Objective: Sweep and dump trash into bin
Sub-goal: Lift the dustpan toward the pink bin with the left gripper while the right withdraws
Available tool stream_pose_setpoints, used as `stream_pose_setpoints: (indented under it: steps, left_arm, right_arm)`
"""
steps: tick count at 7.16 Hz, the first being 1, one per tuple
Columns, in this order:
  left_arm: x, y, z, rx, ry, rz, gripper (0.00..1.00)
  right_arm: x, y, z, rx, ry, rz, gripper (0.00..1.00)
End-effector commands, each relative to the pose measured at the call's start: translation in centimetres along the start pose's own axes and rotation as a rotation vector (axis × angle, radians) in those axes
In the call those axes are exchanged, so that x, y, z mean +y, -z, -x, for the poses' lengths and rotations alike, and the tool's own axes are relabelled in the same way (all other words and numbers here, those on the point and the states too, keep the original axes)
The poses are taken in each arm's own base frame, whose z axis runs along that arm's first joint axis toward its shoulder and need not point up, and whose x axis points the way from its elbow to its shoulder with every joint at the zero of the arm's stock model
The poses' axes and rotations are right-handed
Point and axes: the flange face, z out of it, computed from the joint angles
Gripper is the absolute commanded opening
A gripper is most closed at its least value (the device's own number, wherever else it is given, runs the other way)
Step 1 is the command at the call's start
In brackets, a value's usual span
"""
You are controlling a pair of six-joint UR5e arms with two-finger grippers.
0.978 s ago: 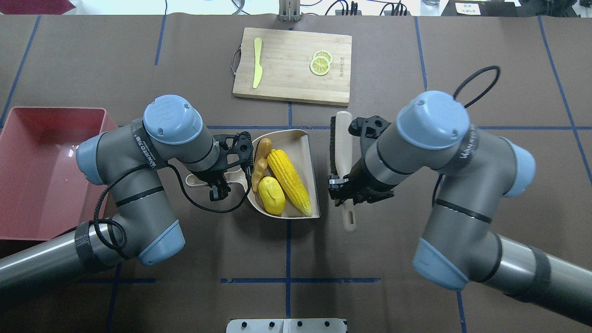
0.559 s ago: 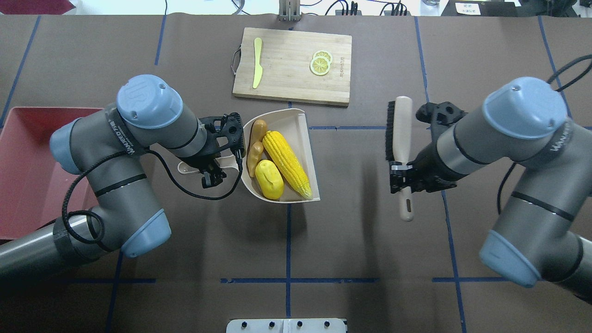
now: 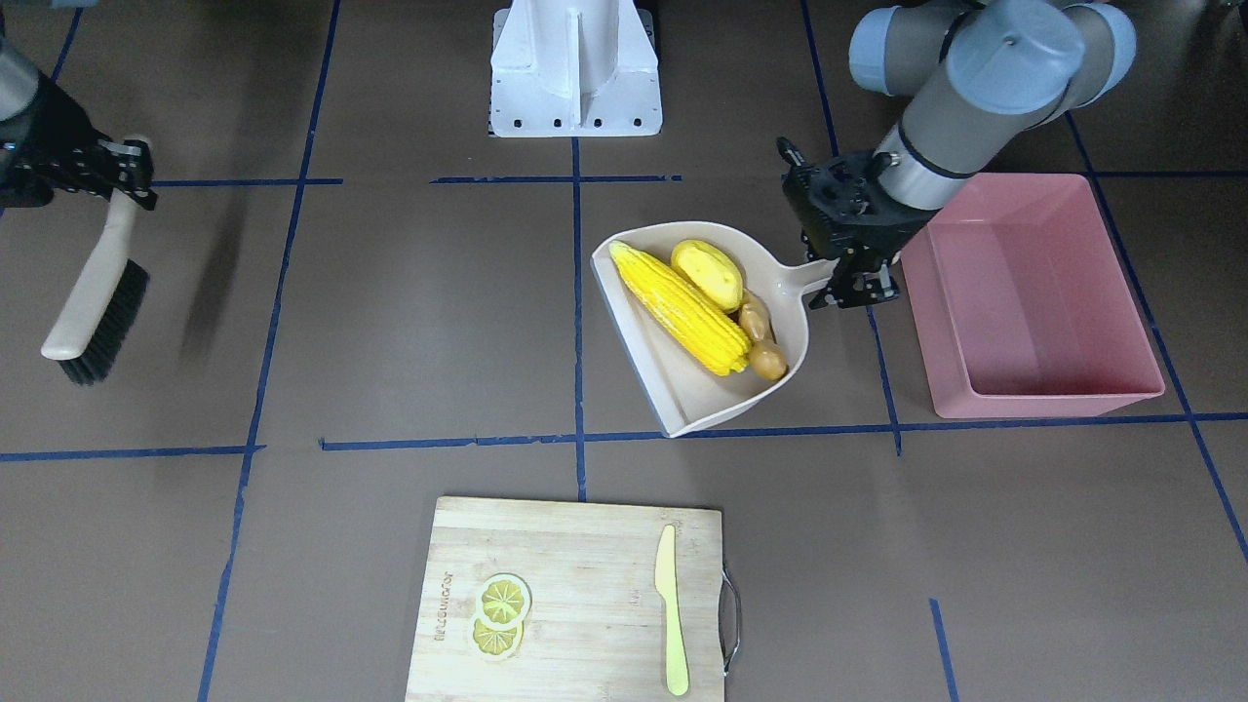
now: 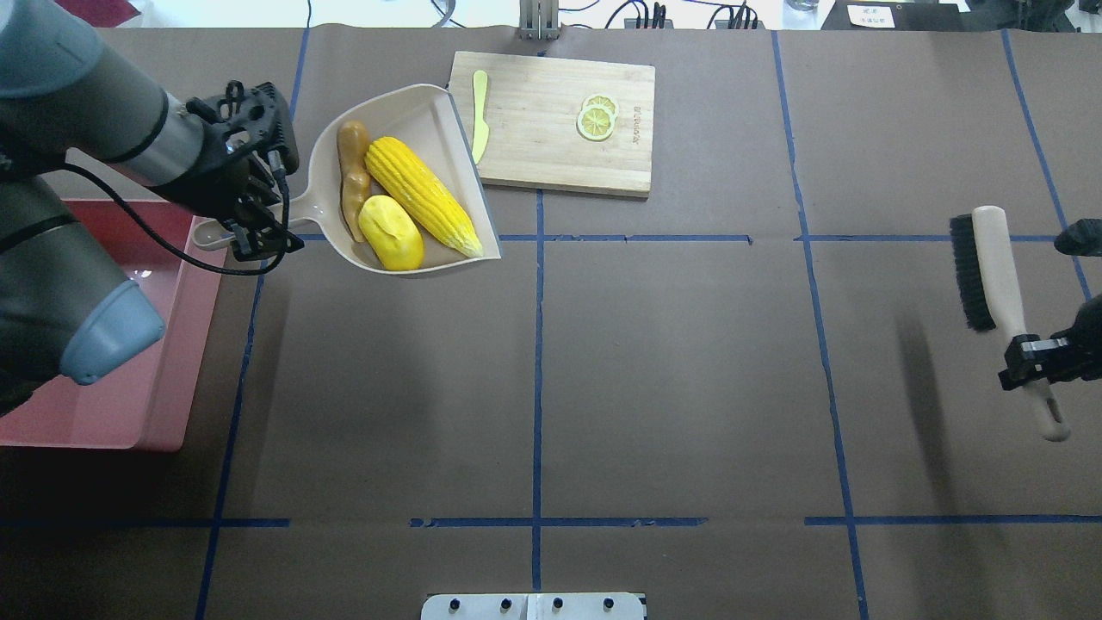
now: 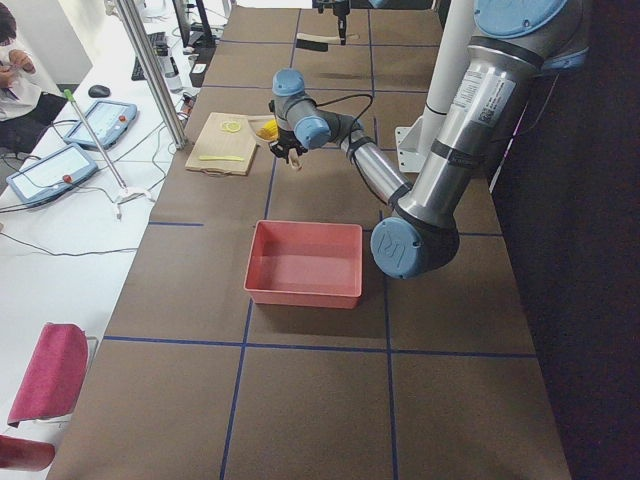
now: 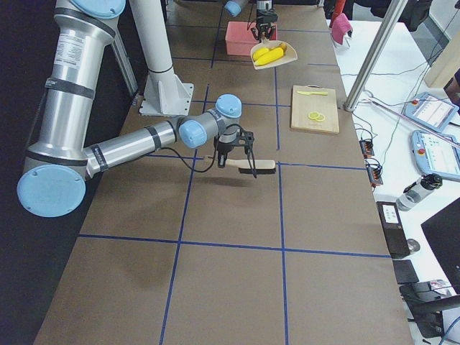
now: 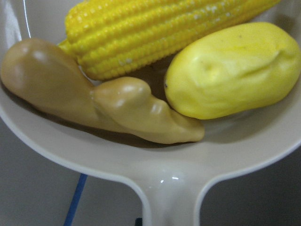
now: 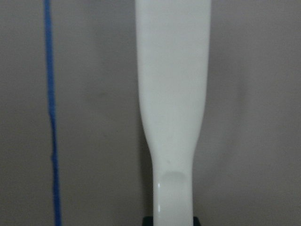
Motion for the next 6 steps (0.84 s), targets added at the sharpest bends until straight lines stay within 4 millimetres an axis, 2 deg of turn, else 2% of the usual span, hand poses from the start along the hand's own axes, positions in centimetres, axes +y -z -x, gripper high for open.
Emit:
stream_pose_setpoints:
  steps: [1, 2, 3, 4, 5, 6]
  left_arm:
    - [7.5, 3.4, 1.7, -0.056, 0.032, 0.029, 0.19]
    - [12.9, 4.8, 2.4, -0.076, -0.026, 0.072, 0.19]
    - [17.5, 6.4, 3.7, -0.104, -0.020, 0.104, 0.19]
    - [22.6, 7.7, 4.0, -0.116, -0.037, 0.146, 0.19]
    - [26.6, 9.5, 4.8, -0.139, -0.065, 0.174, 0.19]
    - [29.2, 11.2, 5.5, -0.171, -0.079, 0.195, 0.19]
  right_arm:
    - [1.3, -2.2, -8.5, 0.057, 0.041, 0.049, 0.01]
    - [1.2, -3.1, -10.2, 0.055, 0.049, 0.043, 0.02]
    - [1.2, -3.7, -11.0, 0.052, 0.051, 0.035, 0.02]
    - [1.3, -3.8, -11.4, 0.052, 0.049, 0.032, 0.02]
    - [1.3, -3.7, -11.4, 0.052, 0.042, 0.031, 0.03]
    - [1.3, -3.7, -11.3, 0.051, 0.044, 0.030, 0.05]
